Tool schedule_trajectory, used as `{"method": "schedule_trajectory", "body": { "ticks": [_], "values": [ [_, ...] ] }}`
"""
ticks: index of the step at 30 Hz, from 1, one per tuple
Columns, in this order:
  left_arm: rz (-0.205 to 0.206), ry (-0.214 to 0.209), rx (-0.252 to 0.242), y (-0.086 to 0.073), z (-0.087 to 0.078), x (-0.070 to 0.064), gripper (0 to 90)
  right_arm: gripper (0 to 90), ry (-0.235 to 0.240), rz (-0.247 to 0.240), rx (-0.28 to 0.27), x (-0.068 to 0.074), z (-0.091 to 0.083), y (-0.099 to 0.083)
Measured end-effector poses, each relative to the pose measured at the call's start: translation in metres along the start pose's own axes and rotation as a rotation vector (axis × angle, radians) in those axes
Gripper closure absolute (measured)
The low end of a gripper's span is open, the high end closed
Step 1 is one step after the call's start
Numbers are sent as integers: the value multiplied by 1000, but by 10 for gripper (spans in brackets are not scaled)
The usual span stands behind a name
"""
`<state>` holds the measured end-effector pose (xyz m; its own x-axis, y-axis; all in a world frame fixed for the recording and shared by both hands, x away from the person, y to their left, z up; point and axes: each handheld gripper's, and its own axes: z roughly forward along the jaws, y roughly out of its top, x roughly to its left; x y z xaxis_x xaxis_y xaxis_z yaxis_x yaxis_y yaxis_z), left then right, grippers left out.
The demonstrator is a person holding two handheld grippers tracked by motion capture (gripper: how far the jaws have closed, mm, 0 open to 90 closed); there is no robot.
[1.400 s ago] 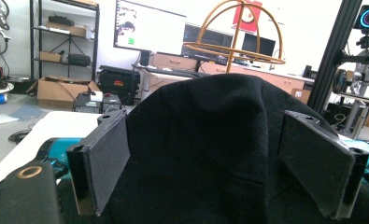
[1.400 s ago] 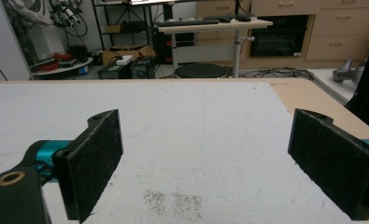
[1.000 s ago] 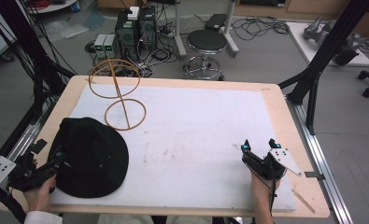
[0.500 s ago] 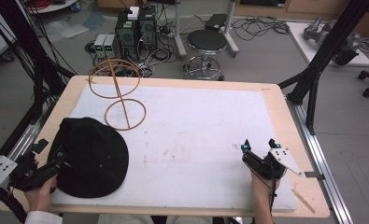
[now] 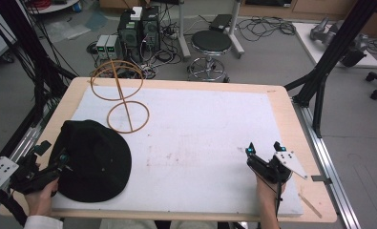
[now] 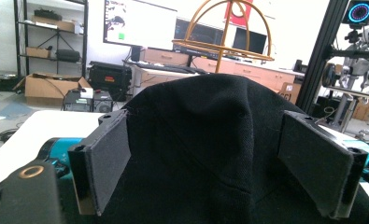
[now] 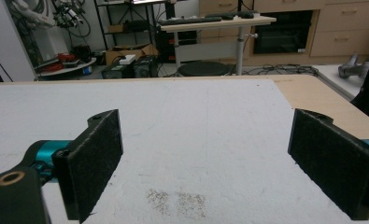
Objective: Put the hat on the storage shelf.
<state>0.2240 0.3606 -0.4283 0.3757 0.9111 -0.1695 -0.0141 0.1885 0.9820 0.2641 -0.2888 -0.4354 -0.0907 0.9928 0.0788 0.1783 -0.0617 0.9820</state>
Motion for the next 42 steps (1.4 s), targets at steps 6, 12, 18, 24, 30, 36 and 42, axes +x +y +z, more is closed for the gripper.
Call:
{"method": "schedule_trajectory", "body": {
  "ticks": [6,12,18,24,30,36,42],
  "values": [
    [19,-1,31,0,3,-2,174,94,5,5,4,1,0,0],
    [38,-9,65,-2,7,-4,174,94,13,-7,5,1,0,0],
    [51,-8,109,-4,10,-3,175,94,21,-13,8,2,1,-1],
    [52,-6,134,-5,11,-2,180,94,23,-11,15,3,1,-1],
    [46,-5,177,-5,13,0,208,94,28,-15,15,4,1,-1],
    [55,-15,195,-5,13,-1,239,94,29,-17,17,4,2,-1],
    [65,-21,196,-4,12,-2,301,94,29,-14,19,4,2,-1]
  ]
}}
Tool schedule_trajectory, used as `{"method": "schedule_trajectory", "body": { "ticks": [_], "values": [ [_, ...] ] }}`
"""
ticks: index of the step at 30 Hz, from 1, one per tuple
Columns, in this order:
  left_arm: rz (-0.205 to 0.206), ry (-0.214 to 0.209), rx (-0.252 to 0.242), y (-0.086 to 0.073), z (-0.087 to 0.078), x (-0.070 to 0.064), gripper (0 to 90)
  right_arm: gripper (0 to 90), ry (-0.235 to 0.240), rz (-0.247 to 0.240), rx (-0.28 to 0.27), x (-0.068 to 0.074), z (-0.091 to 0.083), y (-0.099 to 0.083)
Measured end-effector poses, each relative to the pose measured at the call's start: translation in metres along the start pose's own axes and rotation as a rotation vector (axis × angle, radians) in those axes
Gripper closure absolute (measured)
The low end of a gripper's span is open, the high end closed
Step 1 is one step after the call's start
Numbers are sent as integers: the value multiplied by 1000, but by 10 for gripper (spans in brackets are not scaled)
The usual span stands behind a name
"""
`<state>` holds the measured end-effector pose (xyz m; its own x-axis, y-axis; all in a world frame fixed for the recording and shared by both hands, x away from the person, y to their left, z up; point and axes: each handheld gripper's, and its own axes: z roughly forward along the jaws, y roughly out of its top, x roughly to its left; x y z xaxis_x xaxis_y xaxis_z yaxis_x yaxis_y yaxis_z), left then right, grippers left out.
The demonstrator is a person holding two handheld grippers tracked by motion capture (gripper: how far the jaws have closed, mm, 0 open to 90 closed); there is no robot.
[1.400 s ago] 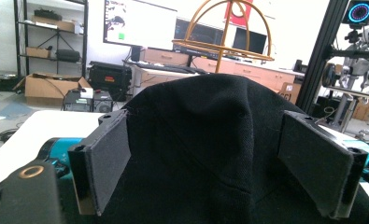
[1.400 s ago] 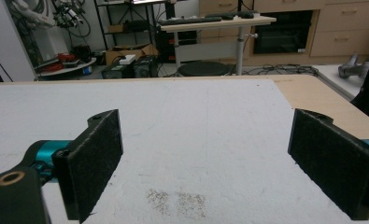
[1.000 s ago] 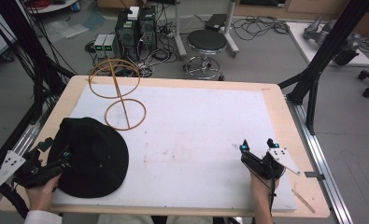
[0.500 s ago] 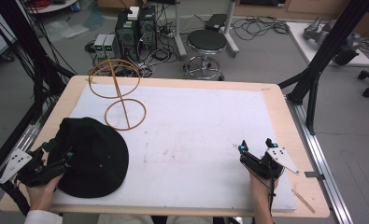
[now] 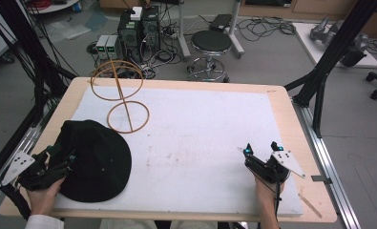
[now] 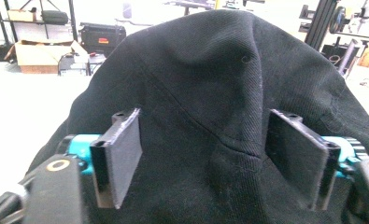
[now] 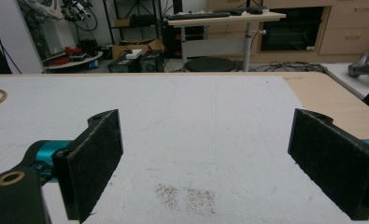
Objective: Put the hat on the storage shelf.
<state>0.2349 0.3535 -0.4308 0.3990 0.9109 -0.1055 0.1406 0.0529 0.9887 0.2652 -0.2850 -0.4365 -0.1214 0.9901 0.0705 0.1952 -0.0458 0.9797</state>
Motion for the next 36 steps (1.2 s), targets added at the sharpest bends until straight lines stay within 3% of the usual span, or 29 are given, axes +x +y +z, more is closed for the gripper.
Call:
{"method": "schedule_trajectory", "body": {
  "ticks": [3,6,8,9,12,26,36],
  "values": [
    [-3,-26,18,0,0,1,372,94,-1,2,2,0,0,0],
    [-6,-54,45,0,1,0,501,94,-3,1,2,0,0,0],
    [7,-51,61,1,1,-2,623,94,-3,-1,5,0,0,0],
    [8,-50,71,1,2,-3,757,94,-3,5,8,0,0,0],
    [13,-39,96,1,4,-5,829,94,-3,3,8,0,1,0],
    [7,-30,86,3,3,-5,856,94,-3,4,7,-1,1,0],
    [-9,-31,52,8,3,-7,857,94,1,5,14,0,1,0]
  ]
}}
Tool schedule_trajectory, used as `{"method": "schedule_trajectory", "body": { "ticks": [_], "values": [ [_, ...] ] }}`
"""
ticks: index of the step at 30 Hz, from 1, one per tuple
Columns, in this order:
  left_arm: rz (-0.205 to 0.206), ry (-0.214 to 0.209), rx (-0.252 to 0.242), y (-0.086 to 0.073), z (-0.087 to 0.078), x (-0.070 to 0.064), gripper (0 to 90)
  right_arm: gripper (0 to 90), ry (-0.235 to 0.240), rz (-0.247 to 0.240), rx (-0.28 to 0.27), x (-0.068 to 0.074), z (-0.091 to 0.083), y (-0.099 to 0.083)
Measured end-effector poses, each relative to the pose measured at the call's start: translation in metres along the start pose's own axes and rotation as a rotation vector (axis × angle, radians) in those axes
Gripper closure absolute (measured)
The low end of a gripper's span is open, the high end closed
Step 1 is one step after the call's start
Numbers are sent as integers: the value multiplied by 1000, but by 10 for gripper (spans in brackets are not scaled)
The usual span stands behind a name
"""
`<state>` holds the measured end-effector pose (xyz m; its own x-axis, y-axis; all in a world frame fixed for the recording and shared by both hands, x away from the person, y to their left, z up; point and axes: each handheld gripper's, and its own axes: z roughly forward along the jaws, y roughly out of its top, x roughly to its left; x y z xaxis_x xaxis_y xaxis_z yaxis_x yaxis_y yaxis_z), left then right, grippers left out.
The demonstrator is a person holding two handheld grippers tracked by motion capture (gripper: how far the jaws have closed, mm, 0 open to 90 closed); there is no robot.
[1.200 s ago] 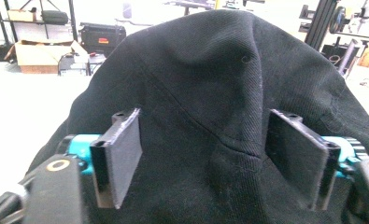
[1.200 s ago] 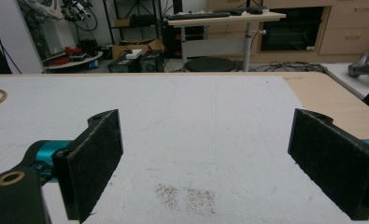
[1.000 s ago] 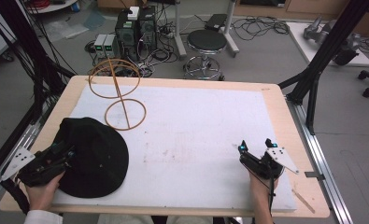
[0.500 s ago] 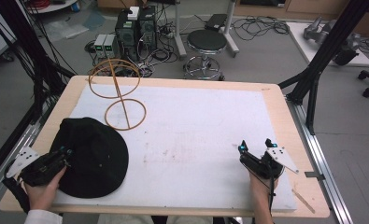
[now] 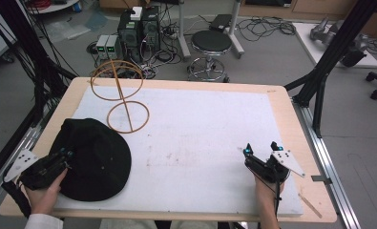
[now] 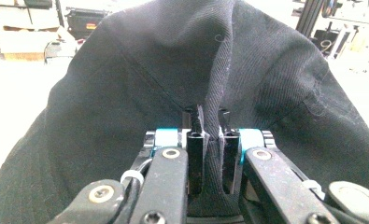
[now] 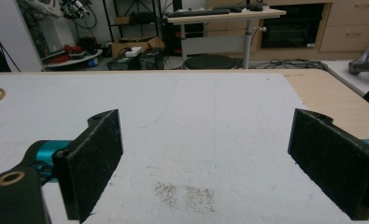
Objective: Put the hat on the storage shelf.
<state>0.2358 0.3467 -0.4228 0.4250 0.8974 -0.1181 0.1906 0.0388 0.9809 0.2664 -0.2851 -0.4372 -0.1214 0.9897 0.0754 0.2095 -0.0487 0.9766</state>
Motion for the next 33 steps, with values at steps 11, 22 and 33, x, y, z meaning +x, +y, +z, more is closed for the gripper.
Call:
{"method": "schedule_trajectory", "body": {
  "ticks": [11,22,33],
  "values": [
    [4,-7,-56,12,-2,-6,857,94,5,-8,-2,0,1,0],
    [-3,-3,-165,26,-11,-10,858,94,10,-10,4,0,0,0],
    [3,-6,-274,52,-25,-15,858,94,8,-18,2,-1,-1,0]
  ]
}}
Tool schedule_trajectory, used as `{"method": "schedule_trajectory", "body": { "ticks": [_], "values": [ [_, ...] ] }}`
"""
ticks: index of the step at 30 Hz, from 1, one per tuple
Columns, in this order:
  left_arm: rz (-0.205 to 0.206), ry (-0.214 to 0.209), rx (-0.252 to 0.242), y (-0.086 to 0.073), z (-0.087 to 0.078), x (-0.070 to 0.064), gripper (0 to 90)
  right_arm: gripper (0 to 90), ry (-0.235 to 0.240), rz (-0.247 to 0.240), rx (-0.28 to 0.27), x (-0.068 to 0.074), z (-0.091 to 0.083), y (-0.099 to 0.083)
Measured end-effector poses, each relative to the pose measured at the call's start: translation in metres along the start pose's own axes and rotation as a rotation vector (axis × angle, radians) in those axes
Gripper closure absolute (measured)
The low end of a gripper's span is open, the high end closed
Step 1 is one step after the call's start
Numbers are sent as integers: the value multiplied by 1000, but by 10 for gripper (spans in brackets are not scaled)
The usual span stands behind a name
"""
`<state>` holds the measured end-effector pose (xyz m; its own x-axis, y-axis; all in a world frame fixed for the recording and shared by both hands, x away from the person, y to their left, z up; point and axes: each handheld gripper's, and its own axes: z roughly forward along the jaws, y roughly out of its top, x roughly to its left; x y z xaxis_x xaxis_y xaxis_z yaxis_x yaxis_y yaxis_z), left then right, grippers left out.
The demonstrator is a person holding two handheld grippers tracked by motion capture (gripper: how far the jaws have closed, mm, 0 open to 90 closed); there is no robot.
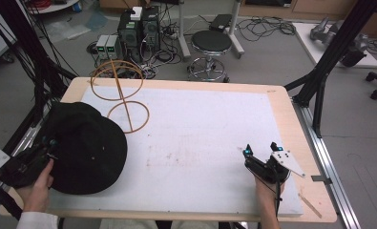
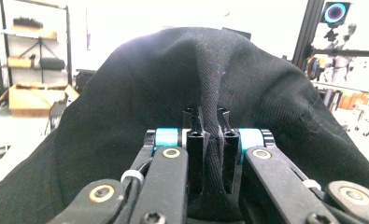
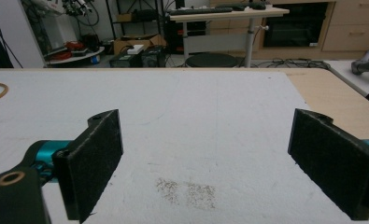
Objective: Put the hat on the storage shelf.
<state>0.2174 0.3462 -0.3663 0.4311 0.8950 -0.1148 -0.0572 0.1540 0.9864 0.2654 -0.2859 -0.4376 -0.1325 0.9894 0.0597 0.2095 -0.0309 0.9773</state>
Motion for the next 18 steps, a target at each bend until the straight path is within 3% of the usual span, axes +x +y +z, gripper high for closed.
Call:
{"method": "schedule_trajectory", "body": {
  "ticks": [3,8,18],
  "values": [
    [5,-13,-63,15,-3,-5,858,94,2,0,8,1,0,0],
    [-32,-56,-149,33,-5,-9,858,94,14,-11,10,3,1,0],
    [23,-59,-210,62,10,-19,857,94,24,-10,12,4,3,0]
  ]
}}
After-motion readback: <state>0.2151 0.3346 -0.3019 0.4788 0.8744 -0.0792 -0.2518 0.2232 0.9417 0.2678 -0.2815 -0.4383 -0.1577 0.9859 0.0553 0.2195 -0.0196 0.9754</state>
